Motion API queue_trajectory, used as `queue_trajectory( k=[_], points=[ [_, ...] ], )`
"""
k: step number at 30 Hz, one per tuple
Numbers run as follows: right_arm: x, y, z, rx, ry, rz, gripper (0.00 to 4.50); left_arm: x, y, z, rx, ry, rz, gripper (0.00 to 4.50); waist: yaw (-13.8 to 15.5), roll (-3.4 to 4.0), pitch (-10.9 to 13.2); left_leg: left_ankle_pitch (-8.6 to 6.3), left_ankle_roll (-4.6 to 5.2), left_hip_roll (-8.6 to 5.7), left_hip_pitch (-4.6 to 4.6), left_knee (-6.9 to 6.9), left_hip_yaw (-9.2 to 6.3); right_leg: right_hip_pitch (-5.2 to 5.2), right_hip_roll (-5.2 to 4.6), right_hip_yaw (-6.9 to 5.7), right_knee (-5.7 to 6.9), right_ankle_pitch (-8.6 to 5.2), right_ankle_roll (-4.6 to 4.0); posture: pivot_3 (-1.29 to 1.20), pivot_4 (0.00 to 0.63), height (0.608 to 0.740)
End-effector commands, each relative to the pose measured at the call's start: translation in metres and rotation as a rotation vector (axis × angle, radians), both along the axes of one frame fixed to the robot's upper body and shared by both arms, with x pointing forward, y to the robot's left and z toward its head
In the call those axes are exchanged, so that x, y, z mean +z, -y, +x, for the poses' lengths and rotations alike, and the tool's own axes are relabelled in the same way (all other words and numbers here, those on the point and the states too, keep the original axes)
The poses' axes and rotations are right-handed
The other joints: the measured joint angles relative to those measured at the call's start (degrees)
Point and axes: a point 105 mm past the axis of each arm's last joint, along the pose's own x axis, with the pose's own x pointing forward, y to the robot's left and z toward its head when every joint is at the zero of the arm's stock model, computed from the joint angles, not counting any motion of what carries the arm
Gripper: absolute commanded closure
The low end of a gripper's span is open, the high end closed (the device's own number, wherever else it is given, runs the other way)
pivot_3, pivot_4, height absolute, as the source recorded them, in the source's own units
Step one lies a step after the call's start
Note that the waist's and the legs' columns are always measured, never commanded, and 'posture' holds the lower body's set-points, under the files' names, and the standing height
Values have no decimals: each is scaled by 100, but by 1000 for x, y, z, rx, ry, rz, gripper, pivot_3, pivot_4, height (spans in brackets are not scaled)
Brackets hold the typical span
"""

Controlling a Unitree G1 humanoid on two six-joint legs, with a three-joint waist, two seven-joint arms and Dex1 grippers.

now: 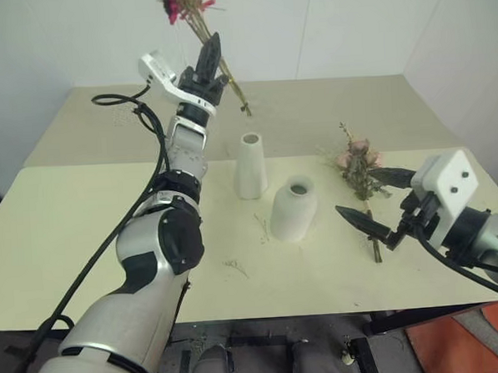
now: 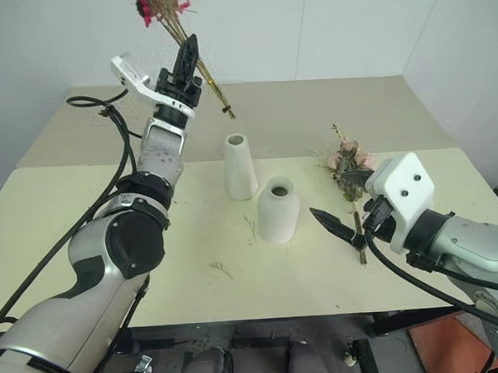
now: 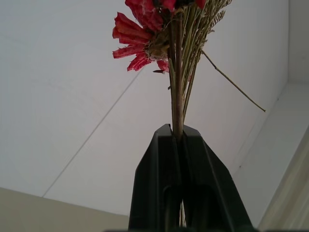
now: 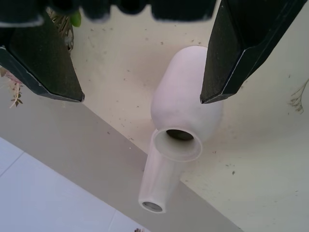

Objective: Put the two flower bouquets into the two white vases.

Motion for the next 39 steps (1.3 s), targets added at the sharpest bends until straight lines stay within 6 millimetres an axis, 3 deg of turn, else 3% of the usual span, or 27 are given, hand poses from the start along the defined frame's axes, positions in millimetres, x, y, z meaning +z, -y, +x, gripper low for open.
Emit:
queue_trajectory(
  k=[1, 19, 28, 37, 39],
  points=[
    [11, 1, -4, -6, 51, -16, 0, 8, 5, -7, -9, 79, 77, 4470, 0, 0, 0, 0, 0, 0, 0, 0, 0, 0, 0, 0, 0, 0, 0, 0, 150, 740],
    [11, 1, -2, -21, 58, -17, 0, -23, 16, -5, 5, 38, 154, 4470, 3, 0, 0, 0, 0, 0, -1, 1, -1, 0, -1, 0, 2, 0, 0, 0, 150, 740],
    [10, 3, -2, -44, 54, -14, 0, -41, 35, -15, 6, 117, 338, 4470, 7, 0, 0, 0, 0, 0, 0, 1, 0, 0, 0, 0, 1, 0, 0, 0, 150, 740],
    [7, 4, 0, -51, 50, -13, 0, -51, 37, -17, -1, 132, 382, 4470, 7, 0, 0, 0, 0, 0, 1, 1, 0, 0, 0, 2, 1, 0, 0, 0, 150, 740],
    [7, 5, 1, -51, 50, -15, 0, -51, 37, -18, -7, 141, 386, 3948, 9, 0, 0, 0, 0, 0, 1, 1, -1, 0, 0, 1, 1, 0, 0, 0, 150, 740]
  ],
)
